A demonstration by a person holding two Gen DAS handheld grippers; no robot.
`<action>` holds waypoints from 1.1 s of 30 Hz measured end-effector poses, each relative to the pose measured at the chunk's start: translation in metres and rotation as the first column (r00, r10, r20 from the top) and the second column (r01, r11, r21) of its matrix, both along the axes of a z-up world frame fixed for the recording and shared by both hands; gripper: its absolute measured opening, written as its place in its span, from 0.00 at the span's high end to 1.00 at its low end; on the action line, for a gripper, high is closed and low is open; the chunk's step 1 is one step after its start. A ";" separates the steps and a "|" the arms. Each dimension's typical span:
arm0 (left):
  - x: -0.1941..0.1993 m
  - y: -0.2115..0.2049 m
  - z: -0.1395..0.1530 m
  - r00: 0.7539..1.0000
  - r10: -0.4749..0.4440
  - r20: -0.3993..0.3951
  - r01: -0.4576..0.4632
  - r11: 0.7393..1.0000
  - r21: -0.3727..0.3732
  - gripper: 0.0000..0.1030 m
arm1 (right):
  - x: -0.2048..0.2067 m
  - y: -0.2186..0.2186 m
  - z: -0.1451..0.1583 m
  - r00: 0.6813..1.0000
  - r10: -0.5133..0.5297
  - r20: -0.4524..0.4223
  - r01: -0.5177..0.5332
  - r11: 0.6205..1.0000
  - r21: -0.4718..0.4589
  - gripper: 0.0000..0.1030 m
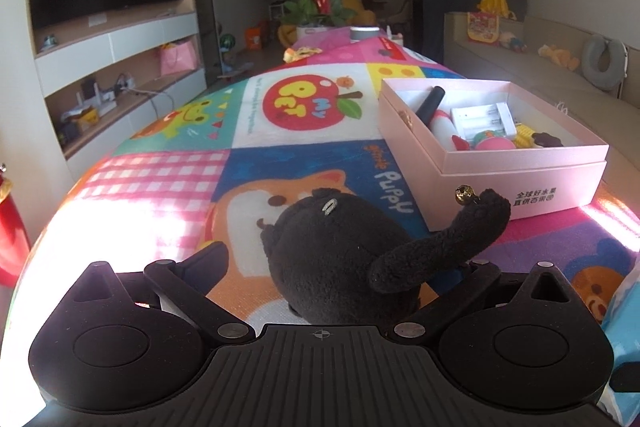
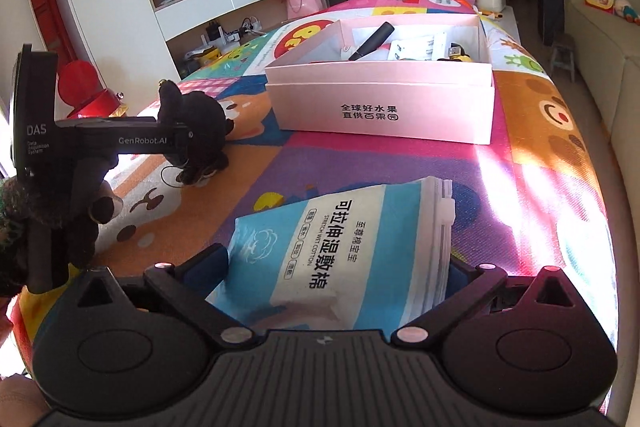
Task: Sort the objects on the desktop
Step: 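Grasp the blue wipes pack with the right tool and lift it, then carry the wipes pack with the right tool and set it beside the plush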
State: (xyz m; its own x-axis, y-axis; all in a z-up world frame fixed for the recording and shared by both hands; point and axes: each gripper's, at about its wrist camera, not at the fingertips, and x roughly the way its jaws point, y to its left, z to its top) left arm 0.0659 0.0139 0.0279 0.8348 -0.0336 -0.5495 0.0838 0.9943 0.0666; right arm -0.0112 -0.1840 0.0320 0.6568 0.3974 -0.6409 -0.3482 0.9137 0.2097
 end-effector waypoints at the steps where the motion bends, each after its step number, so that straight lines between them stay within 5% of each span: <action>1: 0.000 -0.001 0.000 1.000 -0.004 0.000 0.004 1.000 0.001 0.08 | -0.001 0.003 0.000 1.000 0.008 0.004 -0.008 1.000 -0.009 0.00; 2: 0.001 -0.003 0.000 1.000 -0.015 -0.005 0.015 1.000 0.001 0.20 | -0.001 0.006 -0.001 1.000 0.012 0.005 -0.012 1.000 -0.019 0.00; 9: -0.009 -0.022 0.004 0.993 -0.121 0.011 0.120 0.992 0.022 0.24 | -0.003 0.010 -0.002 1.000 0.005 0.009 -0.005 0.999 -0.037 0.00; 15: -0.032 -0.051 0.005 0.934 -0.355 0.028 0.354 0.934 0.054 0.19 | -0.002 0.015 -0.003 1.000 0.004 0.012 -0.003 0.998 -0.070 0.00; 20: -0.035 -0.051 -0.005 0.952 -0.306 0.029 0.304 0.951 0.062 0.07 | 0.001 0.016 -0.002 0.999 -0.035 -0.008 0.035 0.998 -0.057 0.00; 26: -0.039 -0.039 -0.001 0.958 -0.286 0.024 0.284 0.956 0.067 0.04 | 0.002 0.025 -0.001 1.000 0.003 -0.017 -0.005 0.991 -0.134 0.00; 30: -0.043 -0.034 -0.002 0.945 -0.328 -0.003 0.328 0.943 0.061 0.04 | -0.003 0.007 0.010 0.997 0.045 -0.056 -0.047 0.998 -0.030 0.00; 33: -0.049 -0.036 -0.003 0.936 -0.351 -0.013 0.352 0.936 0.018 0.04 | -0.015 -0.006 0.025 0.999 0.032 0.005 -0.032 0.999 -0.019 0.00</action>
State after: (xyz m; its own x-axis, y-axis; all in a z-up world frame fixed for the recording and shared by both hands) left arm 0.0169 -0.0217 0.0254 0.7664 -0.3132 -0.5608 0.4283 0.8998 0.0829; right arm -0.0262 -0.1901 0.0569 0.6473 0.4060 -0.6451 -0.3782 0.9059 0.1905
